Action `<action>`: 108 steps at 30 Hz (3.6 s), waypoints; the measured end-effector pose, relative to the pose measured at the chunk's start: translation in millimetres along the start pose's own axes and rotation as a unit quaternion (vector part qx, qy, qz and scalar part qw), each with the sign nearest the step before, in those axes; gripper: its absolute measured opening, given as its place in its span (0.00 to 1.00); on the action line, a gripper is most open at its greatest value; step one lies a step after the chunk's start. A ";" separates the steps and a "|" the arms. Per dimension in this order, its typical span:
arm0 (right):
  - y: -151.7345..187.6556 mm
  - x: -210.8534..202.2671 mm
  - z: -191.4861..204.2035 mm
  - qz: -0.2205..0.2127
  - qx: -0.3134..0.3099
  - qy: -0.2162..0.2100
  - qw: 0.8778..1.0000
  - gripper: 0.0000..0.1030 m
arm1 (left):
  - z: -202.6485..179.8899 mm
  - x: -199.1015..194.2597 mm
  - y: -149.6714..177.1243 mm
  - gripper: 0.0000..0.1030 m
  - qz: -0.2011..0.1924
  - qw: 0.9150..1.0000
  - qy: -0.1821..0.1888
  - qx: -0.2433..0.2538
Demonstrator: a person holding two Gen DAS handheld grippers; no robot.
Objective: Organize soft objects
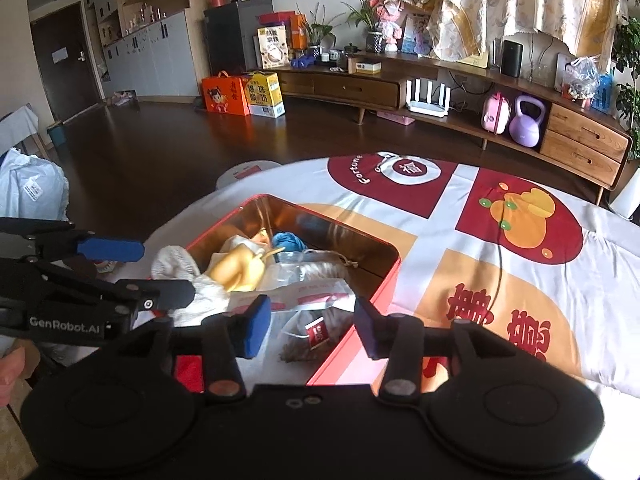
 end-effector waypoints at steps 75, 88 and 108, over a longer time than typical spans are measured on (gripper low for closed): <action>58.6 -134.1 3.3 -0.148 0.028 0.019 0.988 1.00 | -54.4 -126.2 44.1 1.00 -0.124 0.992 -0.015 -0.020; 57.3 -131.8 2.0 -0.148 0.027 0.022 0.988 1.00 | -53.7 -134.9 42.0 1.00 -0.130 0.991 -0.017 -0.017; 58.2 -129.6 6.3 -0.149 0.028 0.018 0.988 1.00 | -59.2 -141.0 41.2 1.00 -0.136 0.991 -0.014 -0.013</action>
Point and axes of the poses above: each gripper's, at about its wrist camera, not at the fingertips, and x roughly the way its jaws point, z to its left, y to its underside, the point moved 2 cm from there along x, roughly the way its jaws point, and after that the axes turned 1 degree about -y, right-handed, at the moved point
